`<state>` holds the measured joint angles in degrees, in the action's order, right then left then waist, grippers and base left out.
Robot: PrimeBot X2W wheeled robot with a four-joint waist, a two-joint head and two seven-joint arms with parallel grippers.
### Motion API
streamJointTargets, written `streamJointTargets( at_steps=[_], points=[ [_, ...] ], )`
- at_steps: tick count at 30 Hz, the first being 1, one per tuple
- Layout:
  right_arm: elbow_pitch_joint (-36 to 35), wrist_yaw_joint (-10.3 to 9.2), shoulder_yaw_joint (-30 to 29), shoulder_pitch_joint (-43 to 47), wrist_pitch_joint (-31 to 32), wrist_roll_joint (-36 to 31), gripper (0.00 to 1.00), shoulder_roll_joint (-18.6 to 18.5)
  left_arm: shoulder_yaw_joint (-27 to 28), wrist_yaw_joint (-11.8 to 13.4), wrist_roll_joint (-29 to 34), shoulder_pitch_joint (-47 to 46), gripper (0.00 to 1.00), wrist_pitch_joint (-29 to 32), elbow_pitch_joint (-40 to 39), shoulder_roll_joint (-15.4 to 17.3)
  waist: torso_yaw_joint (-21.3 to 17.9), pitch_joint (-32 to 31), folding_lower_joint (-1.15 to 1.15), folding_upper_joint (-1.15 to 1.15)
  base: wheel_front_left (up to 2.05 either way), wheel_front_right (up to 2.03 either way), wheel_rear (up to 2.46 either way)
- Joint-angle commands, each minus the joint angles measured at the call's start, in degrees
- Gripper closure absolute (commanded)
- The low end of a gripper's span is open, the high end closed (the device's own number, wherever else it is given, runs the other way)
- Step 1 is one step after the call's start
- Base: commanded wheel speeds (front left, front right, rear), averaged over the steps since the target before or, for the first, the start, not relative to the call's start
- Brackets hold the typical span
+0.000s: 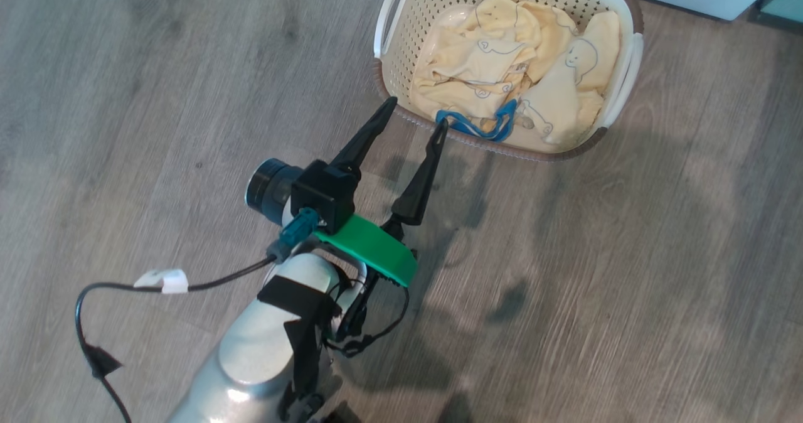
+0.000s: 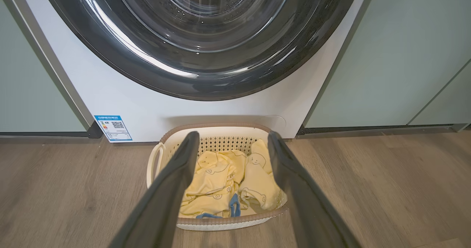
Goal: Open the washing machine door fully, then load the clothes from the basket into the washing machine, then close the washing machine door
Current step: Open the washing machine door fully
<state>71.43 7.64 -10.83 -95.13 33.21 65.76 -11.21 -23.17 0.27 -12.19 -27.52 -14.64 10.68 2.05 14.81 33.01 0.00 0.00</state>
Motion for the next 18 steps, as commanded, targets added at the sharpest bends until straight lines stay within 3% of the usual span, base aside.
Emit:
streamJointTargets(
  at_steps=[1, 18],
  points=[
    [-1.37, -0.15, 0.35, -3.06, 0.02, -0.50, 1.00, 1.23, 1.29, 0.64, -0.50, -1.00, 0.00, -0.36, -1.83, 0.83, 0.04, 0.13, 0.00, 0.00, 0.00, 0.00, 0.00],
    [-0.98, -0.15, 1.33, -3.14, 2.89, -1.11, 1.00, 1.39, 1.23, 1.06, -0.90, -1.70, 0.00, -0.36, -1.63, 0.83, -0.33, 0.51, 0.00, 0.00, 0.00, 0.00, 0.00]
  ],
)
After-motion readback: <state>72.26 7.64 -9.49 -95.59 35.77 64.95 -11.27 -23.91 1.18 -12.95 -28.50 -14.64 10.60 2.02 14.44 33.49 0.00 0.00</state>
